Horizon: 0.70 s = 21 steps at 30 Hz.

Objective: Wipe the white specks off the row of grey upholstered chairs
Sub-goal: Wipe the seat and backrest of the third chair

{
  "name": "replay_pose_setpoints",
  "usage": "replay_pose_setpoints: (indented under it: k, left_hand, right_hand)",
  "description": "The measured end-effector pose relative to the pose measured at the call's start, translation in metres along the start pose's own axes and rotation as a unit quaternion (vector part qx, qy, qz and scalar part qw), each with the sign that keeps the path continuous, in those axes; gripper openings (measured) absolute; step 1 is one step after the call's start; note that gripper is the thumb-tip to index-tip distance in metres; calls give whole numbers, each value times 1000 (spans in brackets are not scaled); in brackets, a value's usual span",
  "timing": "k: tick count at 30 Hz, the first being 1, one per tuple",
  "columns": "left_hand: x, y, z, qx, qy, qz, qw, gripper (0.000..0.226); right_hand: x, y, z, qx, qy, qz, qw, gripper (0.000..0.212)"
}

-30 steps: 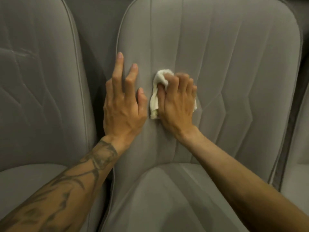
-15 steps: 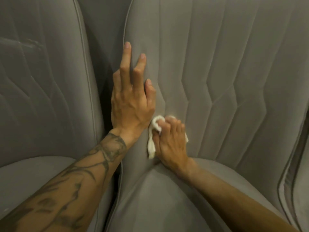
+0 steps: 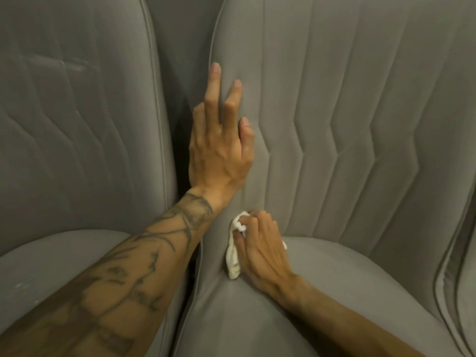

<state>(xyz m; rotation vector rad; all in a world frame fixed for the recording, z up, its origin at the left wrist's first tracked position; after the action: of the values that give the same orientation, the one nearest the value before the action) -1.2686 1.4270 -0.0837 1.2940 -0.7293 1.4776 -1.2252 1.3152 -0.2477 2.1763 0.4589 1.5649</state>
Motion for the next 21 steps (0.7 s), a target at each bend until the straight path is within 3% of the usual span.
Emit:
replay_pose_setpoints:
  k: [5, 9, 14, 17, 21]
  left_hand:
    - [7, 14, 3, -53, 43, -51, 996, 48]
    - [-3, 39, -11, -89, 40, -106, 990, 55]
    - [-70, 77, -23, -126, 149, -175, 965, 62]
    - [-112, 90, -24, -123, 175, -224, 951, 67]
    - [-144, 104, -29, -103, 168, -265, 944, 70]
  right_hand:
    - [28, 1, -25, 0, -71, 88, 994, 11]
    - [83, 25, -33, 2, -23, 152, 988, 16]
    - [215, 54, -49, -87, 28, 214, 973, 29]
    - [281, 66, -53, -138, 78, 221, 962, 34]
    - [285, 62, -61, -168, 46, 228, 958, 34]
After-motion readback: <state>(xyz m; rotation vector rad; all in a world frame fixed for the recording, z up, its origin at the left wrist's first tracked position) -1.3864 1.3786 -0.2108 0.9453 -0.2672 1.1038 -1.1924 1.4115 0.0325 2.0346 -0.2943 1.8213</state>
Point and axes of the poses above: each hand's wrist, its own x-axis towards the middle knuckle, its own y-axis out of the back of the hand, z = x × y, the point moved 2 cm from there along x, towards the middle knuckle, and after that the axes turned 13 degrees about z, right-handed, at the moved point
